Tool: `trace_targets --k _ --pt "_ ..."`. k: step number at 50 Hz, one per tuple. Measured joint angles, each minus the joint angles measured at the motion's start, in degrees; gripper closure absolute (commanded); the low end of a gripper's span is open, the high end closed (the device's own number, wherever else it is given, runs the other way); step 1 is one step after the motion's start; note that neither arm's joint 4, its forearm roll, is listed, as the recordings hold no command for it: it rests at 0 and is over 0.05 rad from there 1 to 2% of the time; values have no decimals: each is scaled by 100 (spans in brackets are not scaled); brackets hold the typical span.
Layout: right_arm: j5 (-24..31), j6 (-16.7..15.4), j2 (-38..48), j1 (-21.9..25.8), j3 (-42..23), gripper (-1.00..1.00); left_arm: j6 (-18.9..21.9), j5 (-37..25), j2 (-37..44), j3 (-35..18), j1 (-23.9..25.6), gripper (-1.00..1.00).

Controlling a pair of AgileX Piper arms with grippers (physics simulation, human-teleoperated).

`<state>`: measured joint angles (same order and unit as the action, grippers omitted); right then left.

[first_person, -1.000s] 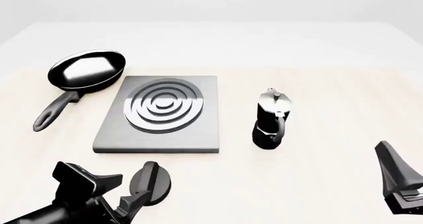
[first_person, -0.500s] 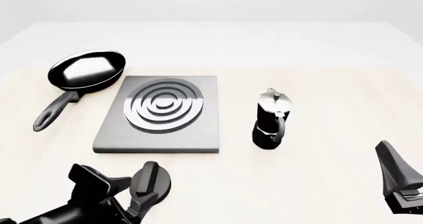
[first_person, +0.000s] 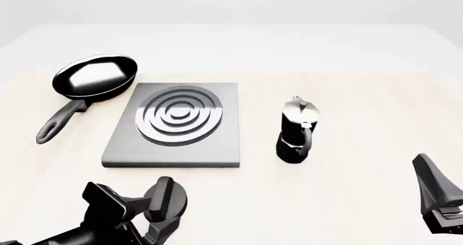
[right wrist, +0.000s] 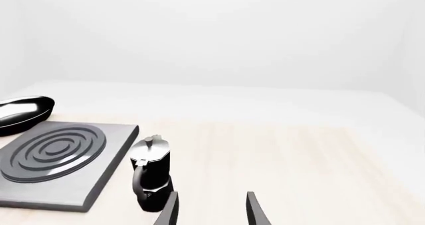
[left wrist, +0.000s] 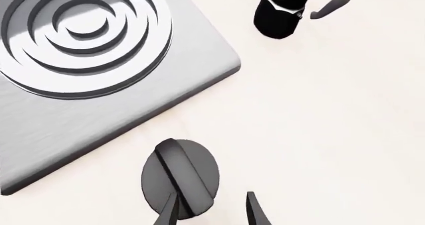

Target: Turn on the stove and put the frying pan on it.

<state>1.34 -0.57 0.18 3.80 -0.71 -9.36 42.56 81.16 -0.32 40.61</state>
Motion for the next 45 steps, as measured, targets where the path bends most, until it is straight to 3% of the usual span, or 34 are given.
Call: trace_targets --k 11,29,38,45 --pt "19 14 -3 -14 -35 -100 -24 -235 -248 -82 363 -100" --pt "26 40 1 -15 -80 -100 -36 -1558 -1553 -478 968 -100" --pt "37 52 -2 -1 -116 -100 32 -2471 -2470 -734 1147 -100" --pt "63 65 -7 19 -169 -100 167 -3759 -3642 -1196 1116 -100"
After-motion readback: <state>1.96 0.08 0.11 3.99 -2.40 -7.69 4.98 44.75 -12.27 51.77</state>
